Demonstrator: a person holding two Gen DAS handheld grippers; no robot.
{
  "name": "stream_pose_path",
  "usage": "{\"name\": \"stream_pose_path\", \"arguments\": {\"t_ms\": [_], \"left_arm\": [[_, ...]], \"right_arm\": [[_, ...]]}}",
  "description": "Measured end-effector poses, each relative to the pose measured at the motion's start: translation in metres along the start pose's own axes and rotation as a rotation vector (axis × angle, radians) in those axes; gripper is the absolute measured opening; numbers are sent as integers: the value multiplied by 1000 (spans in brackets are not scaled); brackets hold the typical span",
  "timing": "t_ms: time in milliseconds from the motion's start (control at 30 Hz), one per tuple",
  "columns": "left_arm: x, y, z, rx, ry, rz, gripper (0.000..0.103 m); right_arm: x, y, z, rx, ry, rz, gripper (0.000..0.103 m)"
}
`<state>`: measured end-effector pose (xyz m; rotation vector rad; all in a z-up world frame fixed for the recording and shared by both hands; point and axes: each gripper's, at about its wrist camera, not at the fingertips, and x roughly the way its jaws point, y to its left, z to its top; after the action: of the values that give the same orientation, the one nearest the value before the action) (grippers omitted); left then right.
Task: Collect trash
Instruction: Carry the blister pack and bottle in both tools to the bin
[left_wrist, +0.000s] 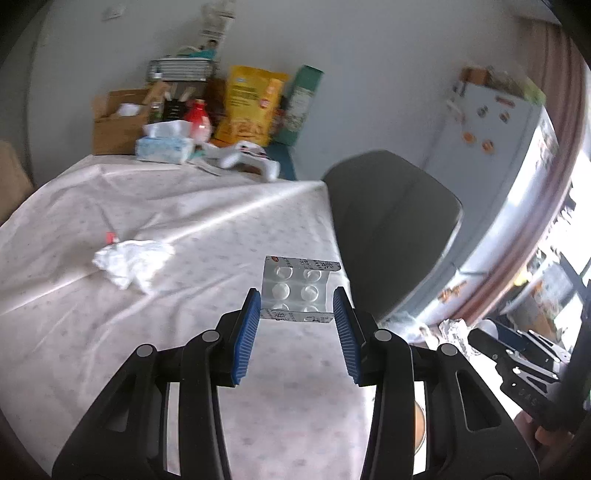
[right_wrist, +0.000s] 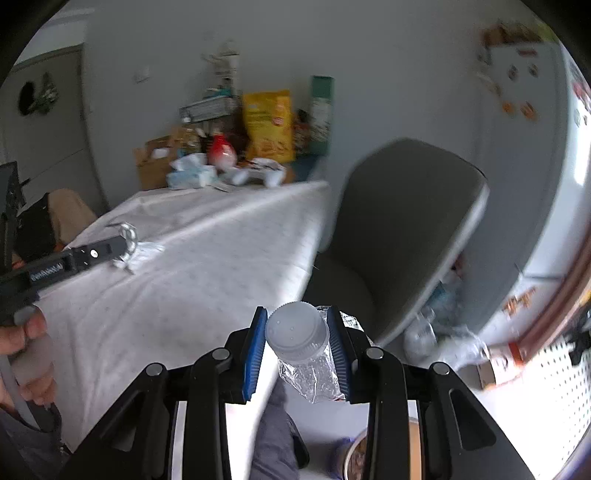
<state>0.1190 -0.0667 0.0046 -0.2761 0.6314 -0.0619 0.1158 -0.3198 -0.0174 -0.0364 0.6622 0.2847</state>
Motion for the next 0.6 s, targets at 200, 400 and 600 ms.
{"name": "stream_pose_path", "arguments": {"t_ms": [200,400,600], "left_arm": [[18,-47,-6,86,49,-44,41],[47,-87,-20,162,122,-68,41],[82,-115,-35,203,194,-88,41]], "right_arm": [[6,-57,-34,114,43,-52,33],[23,-97,-74,195,104,-84,33],[48,-134,-102,271,168,-130,33]]}}
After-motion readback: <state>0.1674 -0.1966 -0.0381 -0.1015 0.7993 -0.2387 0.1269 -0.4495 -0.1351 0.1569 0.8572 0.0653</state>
